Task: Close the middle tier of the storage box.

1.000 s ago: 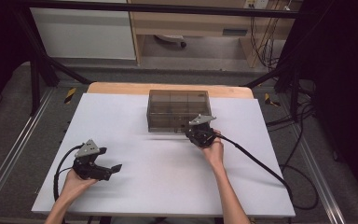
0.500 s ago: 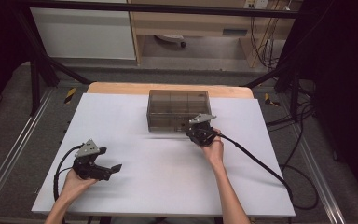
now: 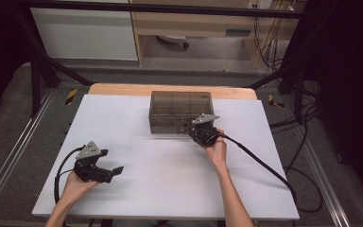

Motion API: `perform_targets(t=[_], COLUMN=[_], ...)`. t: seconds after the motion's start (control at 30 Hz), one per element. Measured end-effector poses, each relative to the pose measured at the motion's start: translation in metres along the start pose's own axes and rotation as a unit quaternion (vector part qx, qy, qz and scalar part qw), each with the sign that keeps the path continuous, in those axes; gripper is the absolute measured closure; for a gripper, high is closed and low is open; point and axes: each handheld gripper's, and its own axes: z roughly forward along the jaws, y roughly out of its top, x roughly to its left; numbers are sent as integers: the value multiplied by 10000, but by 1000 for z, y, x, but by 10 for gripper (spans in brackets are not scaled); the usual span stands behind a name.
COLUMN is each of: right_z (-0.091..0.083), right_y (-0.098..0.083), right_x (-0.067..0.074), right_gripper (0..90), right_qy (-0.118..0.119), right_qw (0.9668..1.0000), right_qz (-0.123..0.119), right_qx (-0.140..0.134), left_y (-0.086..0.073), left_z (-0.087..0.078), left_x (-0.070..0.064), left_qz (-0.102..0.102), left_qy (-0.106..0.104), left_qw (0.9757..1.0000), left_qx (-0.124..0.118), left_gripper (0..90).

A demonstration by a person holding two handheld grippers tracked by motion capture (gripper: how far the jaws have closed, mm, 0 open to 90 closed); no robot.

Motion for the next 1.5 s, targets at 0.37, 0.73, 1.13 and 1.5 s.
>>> perform_targets(t=[0.37,0.73,1.13,1.5], right_z=[3,6,9,10], right_y=[2,4,5,6], right_x=[-1,-3,-4,-4], right_gripper=[900,900,900,900], right_qy=[-43,-60,-120,-166], right_qw=[10000,10000,9999,9998], right_qz=[-7,-21,6,-31], right_qx=[-5,-18,-49,-64], left_y=[0,0,0,0], left_z=[0,0,0,0], left_x=[0,0,0,1], left_qz=[1,-5,-2,-3], left_qy=[-5,-8,-10,-8], left_qw=[10000,10000,10000,10000], left_qx=[3,7,13,15], left_gripper=[33,34,33,34])
